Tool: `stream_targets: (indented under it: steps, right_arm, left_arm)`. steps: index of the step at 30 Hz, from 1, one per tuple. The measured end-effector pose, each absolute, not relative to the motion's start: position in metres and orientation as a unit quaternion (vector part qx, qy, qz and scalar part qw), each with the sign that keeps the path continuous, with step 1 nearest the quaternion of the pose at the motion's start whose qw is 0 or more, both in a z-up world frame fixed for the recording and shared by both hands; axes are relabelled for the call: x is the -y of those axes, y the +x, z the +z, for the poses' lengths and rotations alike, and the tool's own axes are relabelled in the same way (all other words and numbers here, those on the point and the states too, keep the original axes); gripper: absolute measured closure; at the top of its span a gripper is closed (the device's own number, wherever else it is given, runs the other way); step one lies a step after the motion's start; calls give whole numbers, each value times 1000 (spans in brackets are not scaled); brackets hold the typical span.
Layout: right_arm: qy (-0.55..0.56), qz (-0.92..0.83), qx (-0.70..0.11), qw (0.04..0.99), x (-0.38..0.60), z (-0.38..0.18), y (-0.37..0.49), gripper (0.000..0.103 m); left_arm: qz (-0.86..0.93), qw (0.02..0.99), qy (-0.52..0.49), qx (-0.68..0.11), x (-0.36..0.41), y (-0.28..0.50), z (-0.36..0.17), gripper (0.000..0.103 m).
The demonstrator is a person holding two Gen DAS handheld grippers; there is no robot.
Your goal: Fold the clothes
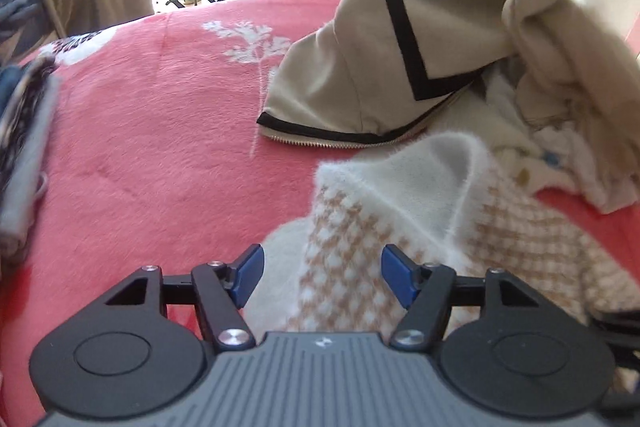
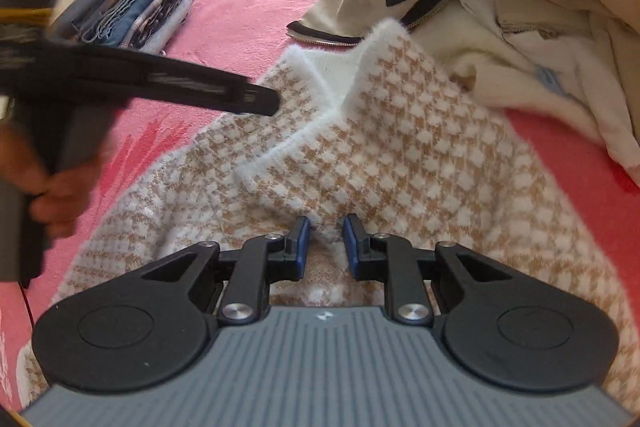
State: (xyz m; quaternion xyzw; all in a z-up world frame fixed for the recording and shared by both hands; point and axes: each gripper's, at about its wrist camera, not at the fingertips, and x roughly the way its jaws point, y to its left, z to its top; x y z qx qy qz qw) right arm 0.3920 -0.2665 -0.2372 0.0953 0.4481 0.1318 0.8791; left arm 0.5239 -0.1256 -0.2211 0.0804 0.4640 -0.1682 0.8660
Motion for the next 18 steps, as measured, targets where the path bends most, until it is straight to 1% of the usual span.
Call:
stream_targets:
  steps: [3,8,10,13,14,15,16,17,18]
  right_arm:
    - [110,128,-448,878,271,-240,391,85]
    - [117,132,-448,877,273,-242,390,85]
    - [128,136,-448,874,277,-243,390,86]
    - [140,138,-448,872,279,-244,391,86]
    - [141,138,-448,872,279,-243,391,86]
    - [141,138,-448,872,278,-243,391,86]
    - [140,139,-448,872,279,-243,392,86]
    - [140,141,-448,872,279,-244,392,86]
    - [140,140,-449,871,279,-243,392,86]
  left_arm:
    - [-162,866,75,-466,131,536,-226,36]
    - [-159,860,60,-481,132,555,-233,26]
    - [-157,855,39,-493,128,563,-235,26]
    - [-158,847,10,-507,126,569,-236,30]
    - [-162,847,11,-507,126,569,-236,38]
    - [-170,845,12,-508,128,569,-236,43]
    - [-177,842,10,-509,129,568,-234,52]
    - [-185,840,9,-510,130,567,-233,66]
    - [-191,838,9,-511,132,566,-232,71]
